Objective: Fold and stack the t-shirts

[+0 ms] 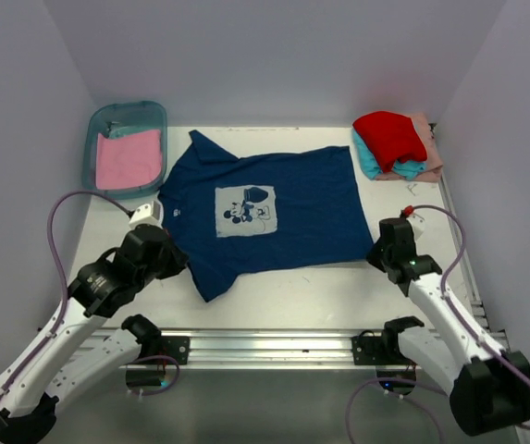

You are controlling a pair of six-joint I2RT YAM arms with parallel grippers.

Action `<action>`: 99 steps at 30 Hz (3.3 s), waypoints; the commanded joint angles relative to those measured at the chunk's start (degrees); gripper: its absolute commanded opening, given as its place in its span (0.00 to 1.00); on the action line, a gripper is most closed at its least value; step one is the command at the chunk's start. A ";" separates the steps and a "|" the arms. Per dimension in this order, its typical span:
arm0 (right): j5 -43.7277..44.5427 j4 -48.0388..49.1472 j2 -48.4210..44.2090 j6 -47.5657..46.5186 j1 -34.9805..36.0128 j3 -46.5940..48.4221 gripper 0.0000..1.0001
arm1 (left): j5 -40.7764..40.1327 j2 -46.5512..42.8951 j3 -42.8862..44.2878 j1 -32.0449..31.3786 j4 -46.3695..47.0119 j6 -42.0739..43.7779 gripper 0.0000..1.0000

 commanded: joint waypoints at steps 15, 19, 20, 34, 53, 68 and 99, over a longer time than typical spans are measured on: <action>-4.90 -21.98 -14.40 1.46 0.18 9.49 0.00 | 0.57 -5.10 12.06 -0.18 -18.42 -4.41 0.00; -2.52 -20.15 -14.06 0.85 0.10 9.50 0.00 | -2.59 -6.42 9.45 -0.18 -16.06 -3.97 0.00; -2.43 -19.27 -12.57 0.41 0.18 9.59 0.00 | -3.99 -6.51 8.47 -0.18 -13.27 -3.36 0.00; -1.73 -8.28 -2.54 -1.88 0.01 10.91 0.00 | -0.14 11.41 -3.92 -0.27 -2.85 1.40 0.11; -9.46 -0.19 -0.78 -2.41 0.18 5.20 0.00 | -0.04 31.54 -1.11 -0.18 -13.24 7.80 0.56; -9.29 -0.72 -3.94 -1.09 1.85 2.56 0.00 | 7.59 42.87 -4.19 -1.67 -11.92 13.96 0.60; -7.00 -3.61 -9.39 -0.57 2.91 1.77 0.00 | 5.58 38.32 5.55 -3.25 -13.30 9.31 0.00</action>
